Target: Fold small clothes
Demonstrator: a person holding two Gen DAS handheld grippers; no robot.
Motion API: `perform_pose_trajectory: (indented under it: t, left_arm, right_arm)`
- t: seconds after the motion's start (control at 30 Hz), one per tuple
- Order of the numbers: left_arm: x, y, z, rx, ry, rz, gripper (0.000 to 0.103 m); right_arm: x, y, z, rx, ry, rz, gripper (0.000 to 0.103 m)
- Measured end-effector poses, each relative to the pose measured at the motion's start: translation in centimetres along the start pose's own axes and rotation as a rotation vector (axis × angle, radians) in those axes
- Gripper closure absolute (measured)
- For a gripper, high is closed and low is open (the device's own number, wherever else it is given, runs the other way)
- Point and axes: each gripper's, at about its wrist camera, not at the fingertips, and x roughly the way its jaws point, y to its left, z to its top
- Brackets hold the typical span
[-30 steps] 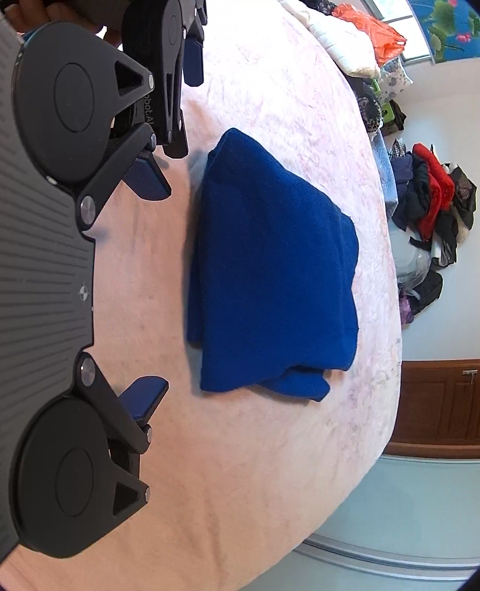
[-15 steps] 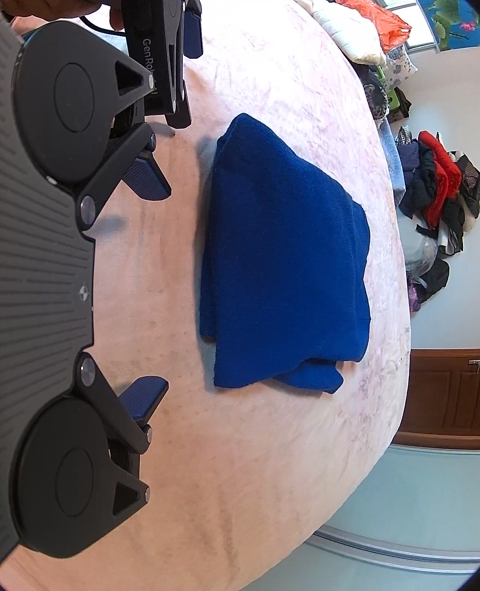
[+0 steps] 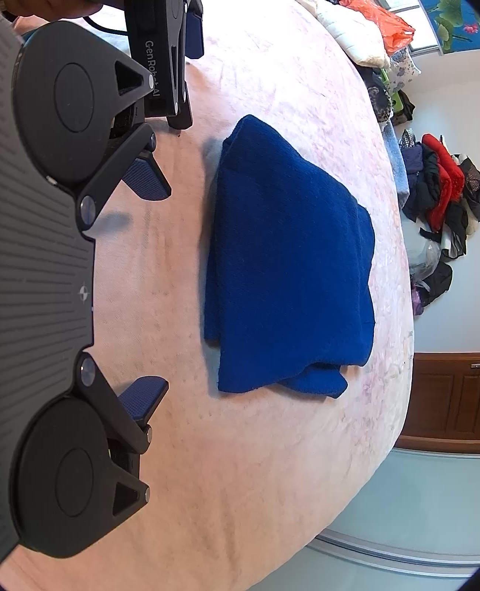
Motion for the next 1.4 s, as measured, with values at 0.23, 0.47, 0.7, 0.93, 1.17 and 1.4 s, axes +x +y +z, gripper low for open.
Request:
perform_pose_trajectory:
  t: [0.23, 0.47, 0.7, 0.93, 1.17, 1.4]
  left_arm:
    - [0.15, 0.26, -0.07, -0.015, 0.013, -0.007, 0.016]
    - [0.09, 0.25, -0.15, -0.010, 0.010, -0.005, 0.016]
    - [-0.03, 0.17, -0.19, -0.008, 0.009, -0.008, 0.016]
    - [-0.11, 0.20, -0.16, -0.014, 0.010, -0.006, 0.016]
    - [-0.08, 0.28, -0.23, -0.016, 0.012, -0.005, 0.016]
    - [-0.03, 0.31, -0.28, -0.019, 0.014, -0.003, 0.016]
  right_arm:
    - [0.02, 0.02, -0.02, 0.000, 0.001, 0.001, 0.001]
    - [0.00, 0.03, 0.00, -0.002, 0.000, 0.001, 0.001]
    - [-0.09, 0.04, 0.03, -0.005, -0.007, -0.009, 0.001]
    - [-0.16, -0.05, 0.18, -0.004, -0.015, -0.017, 0.001]
    - [0.20, -0.23, 0.15, 0.002, 0.005, -0.011, 0.001]
    - [0.15, 0.06, 0.03, -0.018, 0.000, -0.013, 0.001]
